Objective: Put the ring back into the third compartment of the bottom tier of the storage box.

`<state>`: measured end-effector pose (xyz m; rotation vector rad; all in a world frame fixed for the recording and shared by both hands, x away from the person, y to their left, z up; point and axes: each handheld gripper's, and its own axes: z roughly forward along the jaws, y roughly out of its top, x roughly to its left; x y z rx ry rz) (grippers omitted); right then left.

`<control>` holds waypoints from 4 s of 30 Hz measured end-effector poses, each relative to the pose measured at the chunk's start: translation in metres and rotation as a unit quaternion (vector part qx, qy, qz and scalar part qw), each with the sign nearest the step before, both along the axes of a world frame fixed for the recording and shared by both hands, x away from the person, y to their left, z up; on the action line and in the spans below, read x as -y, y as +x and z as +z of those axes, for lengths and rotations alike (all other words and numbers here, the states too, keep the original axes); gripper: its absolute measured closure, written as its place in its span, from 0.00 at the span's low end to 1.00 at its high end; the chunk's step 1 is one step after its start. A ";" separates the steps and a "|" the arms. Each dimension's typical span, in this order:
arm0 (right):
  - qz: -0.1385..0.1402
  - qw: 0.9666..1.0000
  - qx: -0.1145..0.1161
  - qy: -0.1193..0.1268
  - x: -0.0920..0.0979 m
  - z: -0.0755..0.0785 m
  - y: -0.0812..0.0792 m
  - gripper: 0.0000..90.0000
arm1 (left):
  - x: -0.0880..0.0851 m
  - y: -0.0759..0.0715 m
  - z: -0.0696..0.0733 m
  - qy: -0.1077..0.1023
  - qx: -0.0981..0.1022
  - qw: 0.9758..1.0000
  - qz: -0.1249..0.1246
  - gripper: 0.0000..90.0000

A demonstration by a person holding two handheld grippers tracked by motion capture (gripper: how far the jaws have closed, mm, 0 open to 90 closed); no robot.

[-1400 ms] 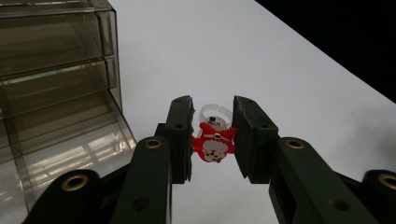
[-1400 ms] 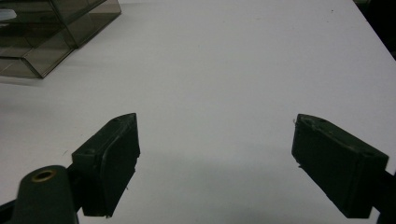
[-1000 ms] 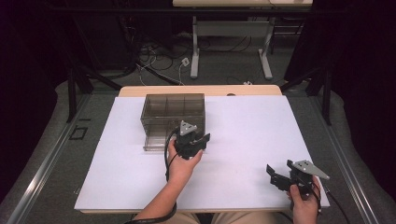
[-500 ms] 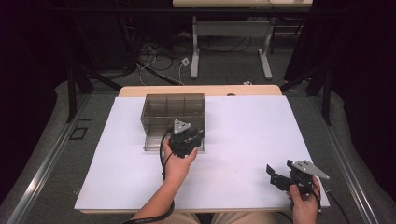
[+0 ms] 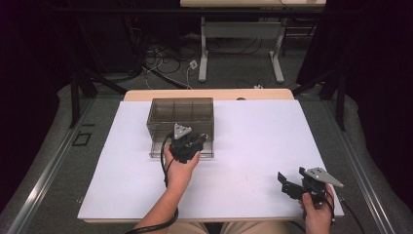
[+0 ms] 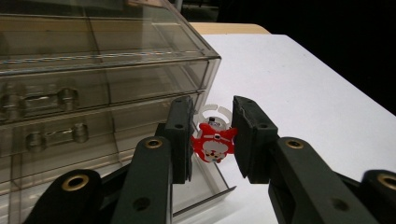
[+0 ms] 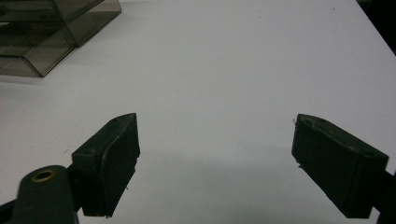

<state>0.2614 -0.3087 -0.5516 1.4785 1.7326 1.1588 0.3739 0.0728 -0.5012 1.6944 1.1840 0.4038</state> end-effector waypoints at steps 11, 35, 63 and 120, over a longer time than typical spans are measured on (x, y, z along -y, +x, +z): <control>0.001 1.000 -0.004 0.001 0.000 0.000 0.000 0.16 | -0.007 0.003 -0.008 0.004 -0.006 1.000 0.012 0.76; 0.002 1.000 -0.001 0.000 -0.001 0.000 0.000 0.16 | -0.015 0.008 -0.023 -0.002 -0.025 0.999 0.027 0.76; 0.004 1.000 -0.002 0.003 -0.001 0.000 0.000 0.16 | -0.016 0.014 -0.038 -0.001 -0.044 0.999 0.032 0.77; 0.002 1.000 -0.004 0.004 -0.001 -0.001 0.001 0.16 | 0.001 0.012 -0.036 0.014 -0.027 0.999 0.015 0.56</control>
